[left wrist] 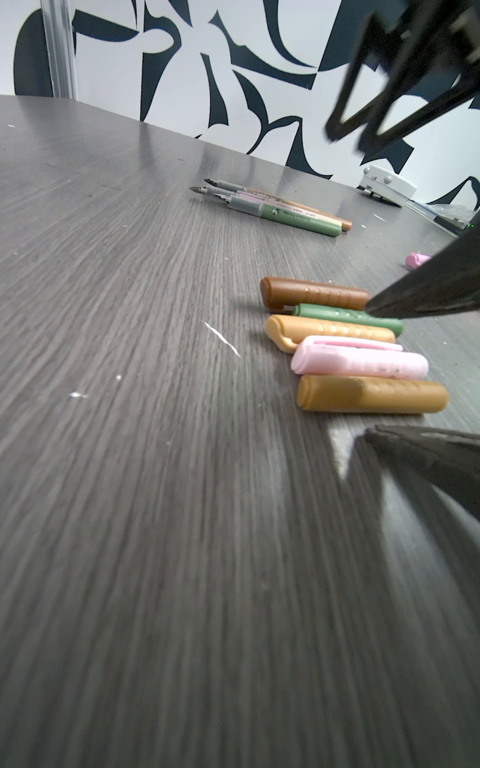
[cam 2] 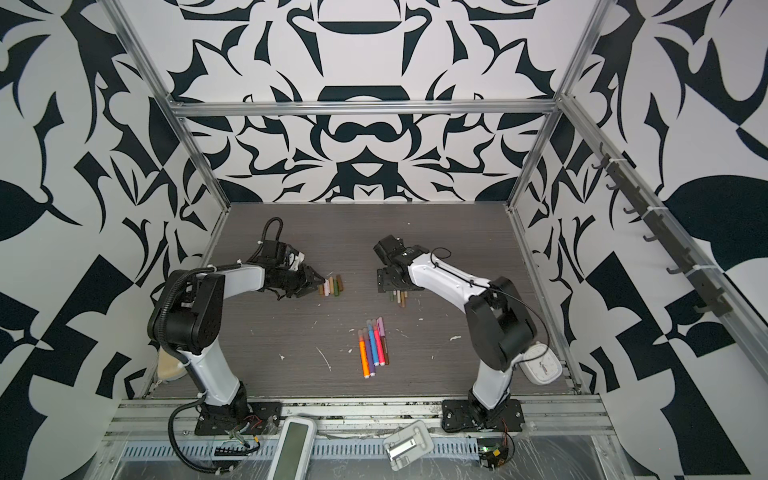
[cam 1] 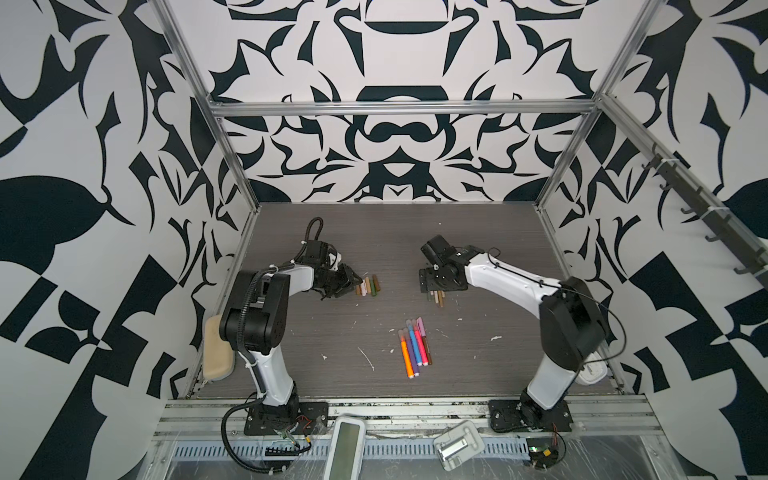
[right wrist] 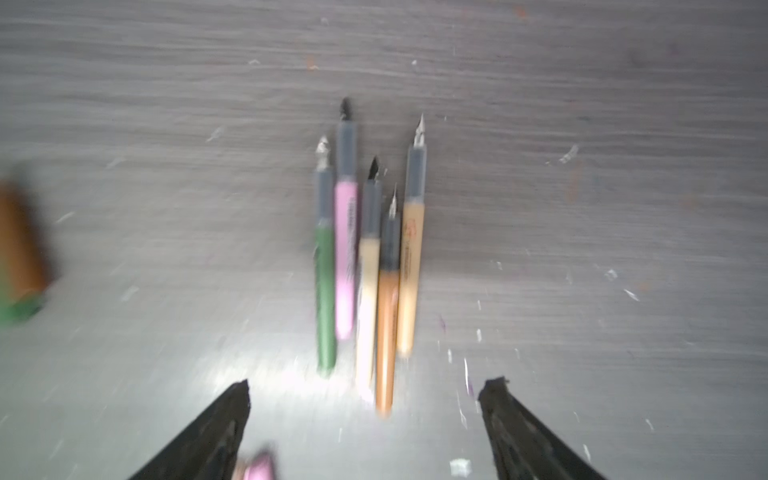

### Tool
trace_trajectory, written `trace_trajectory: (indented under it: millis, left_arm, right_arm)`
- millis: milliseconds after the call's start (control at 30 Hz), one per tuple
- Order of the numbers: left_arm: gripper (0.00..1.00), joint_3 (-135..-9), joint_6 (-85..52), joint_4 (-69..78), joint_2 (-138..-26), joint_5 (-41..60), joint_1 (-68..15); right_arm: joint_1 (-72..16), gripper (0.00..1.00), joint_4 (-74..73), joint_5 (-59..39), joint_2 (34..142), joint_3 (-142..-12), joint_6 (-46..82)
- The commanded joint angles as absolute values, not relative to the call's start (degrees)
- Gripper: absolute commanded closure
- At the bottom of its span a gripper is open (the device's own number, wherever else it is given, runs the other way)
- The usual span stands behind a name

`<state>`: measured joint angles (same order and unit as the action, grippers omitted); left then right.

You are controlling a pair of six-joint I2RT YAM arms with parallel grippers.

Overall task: Open the pen caps
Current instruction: 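Move the right gripper to the markers and grasp the brown pen's body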

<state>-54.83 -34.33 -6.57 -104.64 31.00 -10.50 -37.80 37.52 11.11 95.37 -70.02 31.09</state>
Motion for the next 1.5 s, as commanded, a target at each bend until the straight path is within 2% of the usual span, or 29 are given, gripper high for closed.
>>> trace_trajectory:
  millis: [0,133,300,533,767,1400,1467]
  left_arm:
    - [0.55,-53.39,-34.22,-8.00,-104.75,28.95,-10.37]
    - [0.55,-53.61,-34.19,-8.09,-105.05,29.25,-10.37]
    - [0.55,-53.74,-34.24,-8.22,-105.25,29.18,-10.37]
    - [0.55,-53.44,-34.22,-8.44,-104.78,28.52,-10.28]
    - [0.55,-49.95,-35.67,-4.97,-102.48,29.46,-8.28]
    - [0.56,-48.84,-36.30,-3.69,-101.51,29.69,-7.73]
    - [0.57,-47.88,-36.62,-3.78,-99.80,28.19,-7.73]
  right_arm:
    - [-42.26,0.18,39.75,11.72,88.30,-63.00,33.53]
    - [-48.25,0.34,38.49,7.99,80.51,-52.57,40.59]
    - [-55.02,0.47,32.47,3.54,76.49,-42.79,47.89]
    - [-59.10,0.52,29.20,3.00,81.26,-43.54,48.18]
    - [-59.15,0.59,30.62,4.44,84.23,-46.70,47.83]
    - [-59.02,0.66,35.55,6.43,92.12,-49.57,49.15]
    - [-58.76,0.71,35.69,6.21,92.87,-49.61,49.44]
